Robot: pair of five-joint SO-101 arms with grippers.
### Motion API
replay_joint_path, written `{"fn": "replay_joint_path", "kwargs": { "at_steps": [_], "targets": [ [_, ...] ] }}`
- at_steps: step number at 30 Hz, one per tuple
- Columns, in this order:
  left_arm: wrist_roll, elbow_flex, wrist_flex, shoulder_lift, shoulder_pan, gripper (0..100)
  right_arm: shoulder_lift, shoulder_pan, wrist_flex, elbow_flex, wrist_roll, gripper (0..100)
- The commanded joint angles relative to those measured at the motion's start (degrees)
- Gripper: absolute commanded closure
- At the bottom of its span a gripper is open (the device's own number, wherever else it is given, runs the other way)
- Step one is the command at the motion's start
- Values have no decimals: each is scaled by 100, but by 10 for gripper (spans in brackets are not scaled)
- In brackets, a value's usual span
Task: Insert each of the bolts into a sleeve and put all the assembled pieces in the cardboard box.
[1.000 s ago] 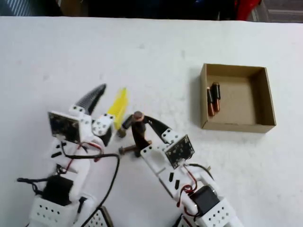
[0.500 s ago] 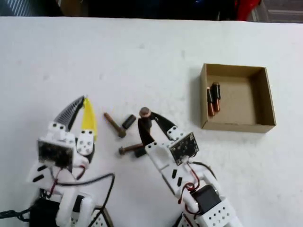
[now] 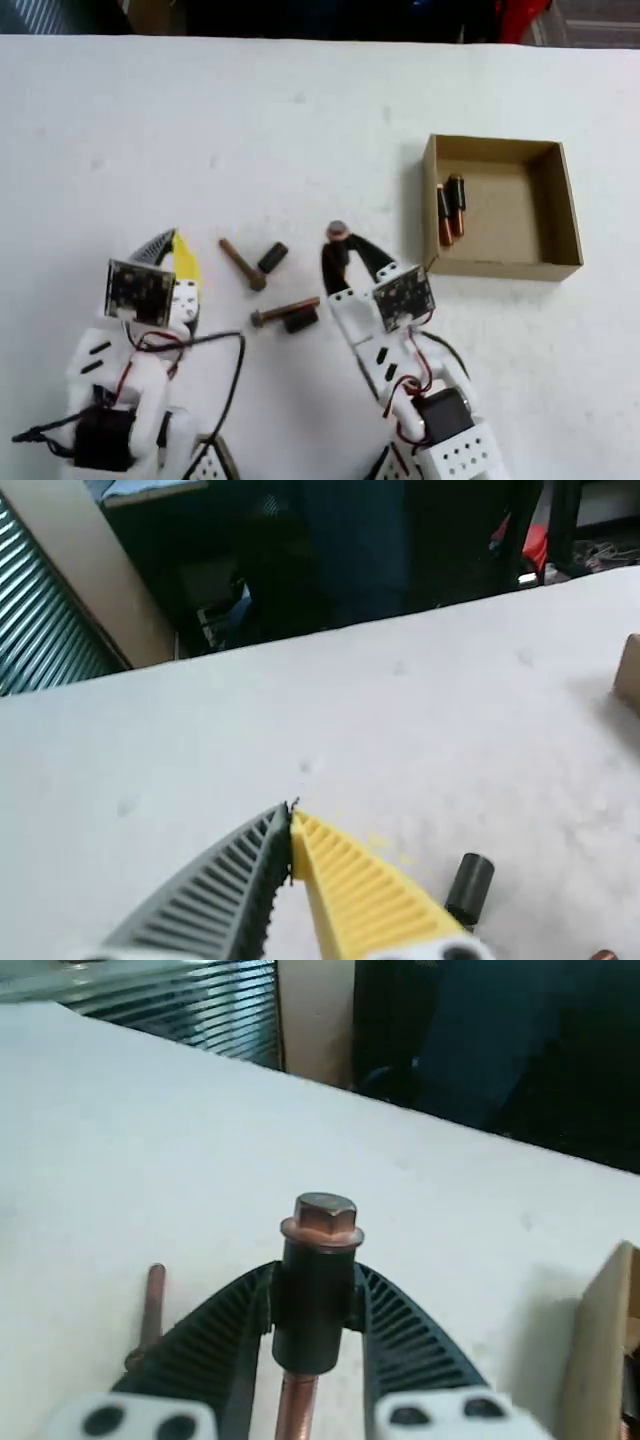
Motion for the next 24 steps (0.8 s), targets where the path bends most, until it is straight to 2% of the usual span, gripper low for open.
{"fn": "replay_joint_path", "kwargs": {
  "at_steps": [1,9,14,24],
  "targets": [
    [-44,149,9,48,-374,978,-75,479,673,-721,18,981],
    [-53,747,-26,48,-936,978,-22,1736,1859,-2004,70,981],
    [-62,923,-18,48,-1156,978,154,2264,2404,-2725,677,981],
    [-79,1108,9,48,-1156,978,2791,3187,2123,-3982,756,981]
  ]
}}
